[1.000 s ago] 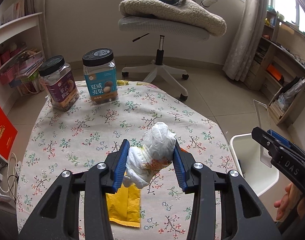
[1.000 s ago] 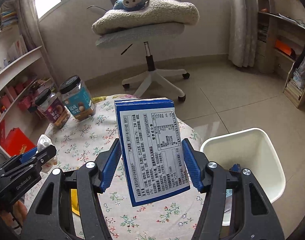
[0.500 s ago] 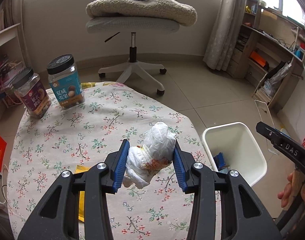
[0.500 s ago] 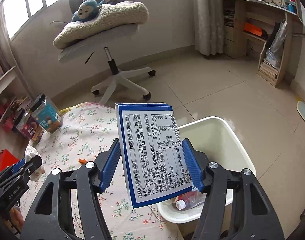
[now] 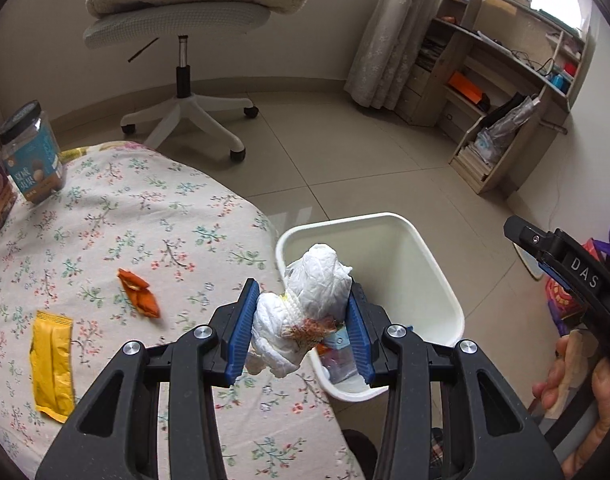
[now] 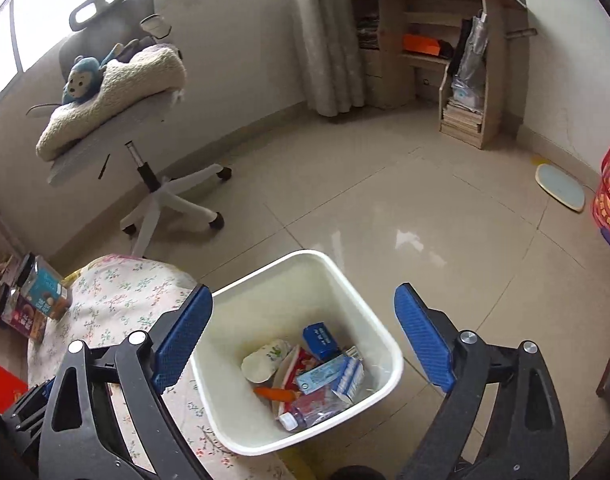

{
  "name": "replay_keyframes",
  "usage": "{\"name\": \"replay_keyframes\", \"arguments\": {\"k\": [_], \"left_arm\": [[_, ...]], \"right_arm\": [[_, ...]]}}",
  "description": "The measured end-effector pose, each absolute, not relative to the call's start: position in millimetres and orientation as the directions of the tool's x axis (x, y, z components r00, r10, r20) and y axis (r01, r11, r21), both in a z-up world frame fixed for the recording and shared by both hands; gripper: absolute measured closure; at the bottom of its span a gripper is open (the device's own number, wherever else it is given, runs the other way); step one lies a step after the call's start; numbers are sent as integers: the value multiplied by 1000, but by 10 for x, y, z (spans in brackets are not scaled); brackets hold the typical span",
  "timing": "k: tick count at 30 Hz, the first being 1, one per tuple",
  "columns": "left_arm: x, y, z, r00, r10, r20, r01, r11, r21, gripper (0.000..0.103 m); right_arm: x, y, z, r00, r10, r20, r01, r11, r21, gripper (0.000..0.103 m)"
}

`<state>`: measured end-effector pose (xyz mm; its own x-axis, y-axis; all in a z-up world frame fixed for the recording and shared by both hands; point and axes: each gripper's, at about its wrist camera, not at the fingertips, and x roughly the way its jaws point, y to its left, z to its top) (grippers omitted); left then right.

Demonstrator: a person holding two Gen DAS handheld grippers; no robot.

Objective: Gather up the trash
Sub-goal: 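Drop the blue card box into the bin with the right tool while the left tool drops the tissue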

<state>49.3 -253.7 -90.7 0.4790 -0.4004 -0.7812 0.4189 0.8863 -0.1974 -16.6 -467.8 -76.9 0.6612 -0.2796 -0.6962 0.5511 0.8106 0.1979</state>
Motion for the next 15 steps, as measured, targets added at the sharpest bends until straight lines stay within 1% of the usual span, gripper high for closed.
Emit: {"name": "replay_keyframes", "arguments": {"k": [7, 10, 12, 13, 15], "left_arm": [[519, -3088, -987, 389, -452, -803, 427, 861, -277, 59], [546, -3252, -990, 366, -452, -814, 424, 859, -287, 54], [555, -3305, -975, 372, -440, -817, 428, 863, -270, 43], [552, -3318, -959, 379, -437, -816, 432, 863, -262, 41], [540, -3316, -929, 395, -432, -811, 435, 865, -249, 31]], "right_arm": [[-364, -4973, -741, 642, -336, -690, 617, 760, 204, 13], [-417, -5024, -711, 632, -376, -677, 636, 751, 177, 10], [-449, -5039, -702, 626, -398, -671, 644, 749, 156, 9], [-456, -5038, -701, 620, -410, -668, 648, 749, 141, 9], [-460, -5025, -703, 607, -436, -664, 654, 749, 106, 7]]}}
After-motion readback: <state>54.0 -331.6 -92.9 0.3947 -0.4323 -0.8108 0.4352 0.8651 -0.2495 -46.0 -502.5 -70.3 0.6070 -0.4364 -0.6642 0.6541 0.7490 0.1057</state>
